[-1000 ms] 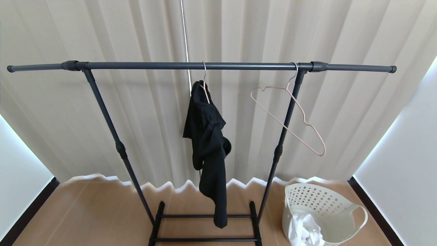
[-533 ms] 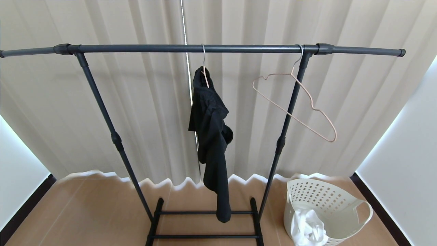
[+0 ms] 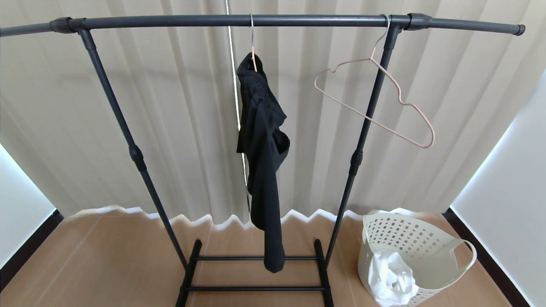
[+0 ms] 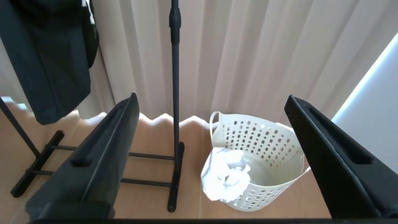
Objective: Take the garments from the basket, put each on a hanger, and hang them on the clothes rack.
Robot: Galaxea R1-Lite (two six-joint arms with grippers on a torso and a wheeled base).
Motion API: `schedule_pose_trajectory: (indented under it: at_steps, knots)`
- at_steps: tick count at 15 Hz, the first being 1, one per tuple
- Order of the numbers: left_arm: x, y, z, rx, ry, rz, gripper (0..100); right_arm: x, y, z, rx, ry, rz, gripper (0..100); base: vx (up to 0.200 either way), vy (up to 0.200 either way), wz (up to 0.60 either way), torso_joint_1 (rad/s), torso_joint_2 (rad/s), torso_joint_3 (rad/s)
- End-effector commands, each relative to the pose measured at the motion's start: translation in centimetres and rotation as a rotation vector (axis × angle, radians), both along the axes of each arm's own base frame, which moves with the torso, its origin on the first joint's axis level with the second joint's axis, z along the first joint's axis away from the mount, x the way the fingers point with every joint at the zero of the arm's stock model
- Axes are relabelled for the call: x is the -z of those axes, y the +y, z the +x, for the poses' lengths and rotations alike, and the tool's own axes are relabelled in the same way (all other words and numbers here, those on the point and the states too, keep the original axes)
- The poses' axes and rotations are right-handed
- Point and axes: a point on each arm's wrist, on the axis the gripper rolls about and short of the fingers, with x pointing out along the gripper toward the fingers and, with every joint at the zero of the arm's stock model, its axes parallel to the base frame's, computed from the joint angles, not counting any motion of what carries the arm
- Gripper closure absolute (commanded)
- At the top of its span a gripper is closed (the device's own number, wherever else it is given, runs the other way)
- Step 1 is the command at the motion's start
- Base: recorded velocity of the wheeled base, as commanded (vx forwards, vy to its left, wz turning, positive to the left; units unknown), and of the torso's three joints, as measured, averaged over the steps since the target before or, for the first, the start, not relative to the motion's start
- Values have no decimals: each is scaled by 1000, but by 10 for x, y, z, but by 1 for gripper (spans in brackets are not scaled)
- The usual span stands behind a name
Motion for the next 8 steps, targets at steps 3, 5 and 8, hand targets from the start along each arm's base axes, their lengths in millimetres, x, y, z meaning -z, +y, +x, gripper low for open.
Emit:
schedule_pose_trajectory:
  at_steps: [3, 5, 8]
  knots:
    - [0, 0, 0, 0, 1, 0, 0, 0, 0, 0, -1, 0, -1, 0, 0, 0, 0, -162, 513, 341]
    - [0, 0, 0, 0, 1, 0, 0, 0, 0, 0, 1, 0, -1, 0, 0, 0, 0, -141, 483, 342]
    - [0, 0, 0, 0, 1, 0, 0, 0, 0, 0, -1, -1, -1, 0, 0, 0, 0, -116, 474, 354]
